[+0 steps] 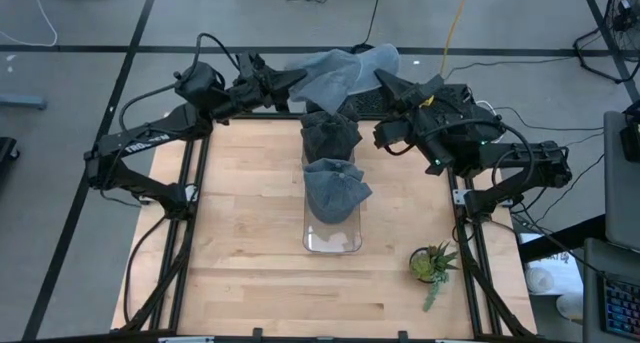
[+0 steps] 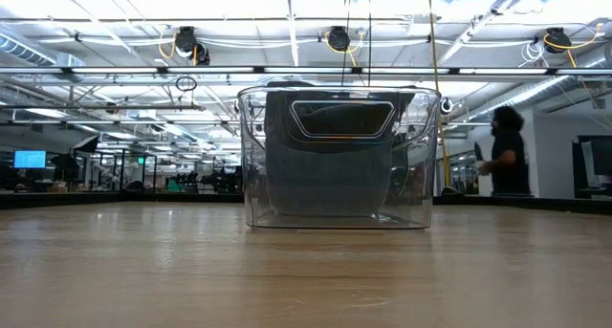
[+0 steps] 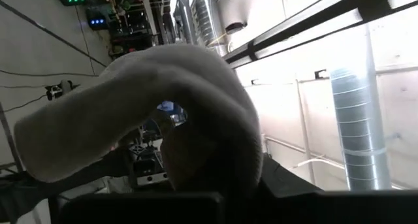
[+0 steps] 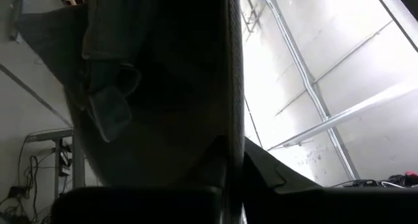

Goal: Pick & Place hat
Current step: Put the blue cap into the bottom transparent bin

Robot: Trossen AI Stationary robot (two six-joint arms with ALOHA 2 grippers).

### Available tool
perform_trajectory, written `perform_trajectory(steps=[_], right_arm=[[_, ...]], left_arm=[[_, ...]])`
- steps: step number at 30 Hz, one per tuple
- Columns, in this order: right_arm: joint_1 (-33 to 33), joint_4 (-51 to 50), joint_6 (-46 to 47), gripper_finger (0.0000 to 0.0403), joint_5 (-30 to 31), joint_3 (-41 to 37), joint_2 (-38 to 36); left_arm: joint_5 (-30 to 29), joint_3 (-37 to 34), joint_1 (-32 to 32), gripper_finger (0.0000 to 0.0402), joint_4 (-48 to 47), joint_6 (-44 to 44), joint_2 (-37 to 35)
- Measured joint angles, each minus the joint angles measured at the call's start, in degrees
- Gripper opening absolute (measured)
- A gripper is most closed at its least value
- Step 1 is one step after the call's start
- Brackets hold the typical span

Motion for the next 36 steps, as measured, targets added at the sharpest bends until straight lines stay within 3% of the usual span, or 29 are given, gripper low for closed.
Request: perform_trajectory(steps=[5, 9, 17, 23, 30, 36], right_arm=[[0.0, -2.0, 3.3, 0.0031, -0.1, 0.0, 0.0], [0.7, -5.8, 10.6, 0.0068, 1.6, 0.0, -0.6], [3.4, -6.1, 23.9, 0.0198, 10.9, 0.0, -0.6], [7.6, -7.7, 40.1, 0.0278, 16.0, 0.0, -0.9], [13.8, -7.7, 57.8, 0.0299, 22.4, 0.0, -0.9], [17.9, -8.0, 72.6, 0.0294, 22.4, 0.0, -0.9]], left_arm=[[1.8, 0.0, 1.0, 0.0011, 1.1, 0.0, 0.0], [3.0, 0.0, 1.8, 0.0016, 4.6, -0.2, 0.0], [6.7, 0.0, 3.5, 0.0014, 7.2, 0.0, 0.0], [9.7, 0.0, 4.6, 0.001, 7.1, -0.2, 0.0], [12.9, 0.0, 6.2, 0.001, 8.1, 1.9, 0.0], [17.6, 0.0, 7.3, 0.001, 9.8, 8.4, 0.0]])
